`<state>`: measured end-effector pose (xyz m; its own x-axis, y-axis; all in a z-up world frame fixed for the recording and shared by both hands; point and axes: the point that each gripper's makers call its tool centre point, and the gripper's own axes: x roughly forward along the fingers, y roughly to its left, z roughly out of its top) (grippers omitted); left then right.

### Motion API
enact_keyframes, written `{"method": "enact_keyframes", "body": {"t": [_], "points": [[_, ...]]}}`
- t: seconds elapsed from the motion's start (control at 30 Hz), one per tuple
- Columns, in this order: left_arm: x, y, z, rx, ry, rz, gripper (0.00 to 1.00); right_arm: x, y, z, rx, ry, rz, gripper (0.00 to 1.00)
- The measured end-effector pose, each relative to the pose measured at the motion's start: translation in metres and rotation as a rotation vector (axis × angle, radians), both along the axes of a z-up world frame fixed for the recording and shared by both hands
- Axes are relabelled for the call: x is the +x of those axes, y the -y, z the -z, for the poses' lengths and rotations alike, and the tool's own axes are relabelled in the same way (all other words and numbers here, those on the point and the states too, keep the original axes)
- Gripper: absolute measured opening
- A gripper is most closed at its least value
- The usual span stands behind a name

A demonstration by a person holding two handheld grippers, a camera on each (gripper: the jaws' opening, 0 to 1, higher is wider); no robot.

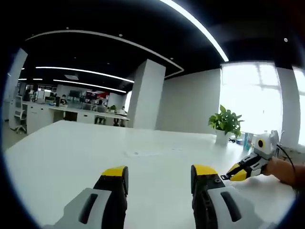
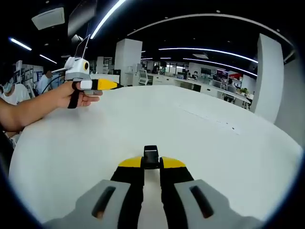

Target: Snap the two parts of the plastic buckle together until the buckle closes and remains connected.

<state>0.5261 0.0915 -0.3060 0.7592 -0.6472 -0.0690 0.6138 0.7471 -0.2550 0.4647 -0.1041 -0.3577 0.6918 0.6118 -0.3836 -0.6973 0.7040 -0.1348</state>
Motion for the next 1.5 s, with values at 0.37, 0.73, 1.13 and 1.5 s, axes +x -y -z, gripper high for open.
{"method": "enact_keyframes", "body": {"t": [0.37,0.73,1.13,1.5], "points": [[-0.001,0.008,0.009,0.105,0.017,0.017,0.55,0.015,0.010,-0.001,0.029,-0.002,0.112,0.10],[0.011,-0.006,0.007,0.186,0.079,-0.099,0.94,0.018,0.009,0.002,0.017,-0.003,0.129,0.10],[0.008,0.000,0.010,0.199,0.063,-0.071,0.99,0.020,0.011,0.002,0.014,-0.003,0.145,0.10],[0.006,0.007,0.016,0.248,0.043,-0.048,0.99,0.036,0.010,-0.006,0.042,0.012,0.169,0.10]]}}
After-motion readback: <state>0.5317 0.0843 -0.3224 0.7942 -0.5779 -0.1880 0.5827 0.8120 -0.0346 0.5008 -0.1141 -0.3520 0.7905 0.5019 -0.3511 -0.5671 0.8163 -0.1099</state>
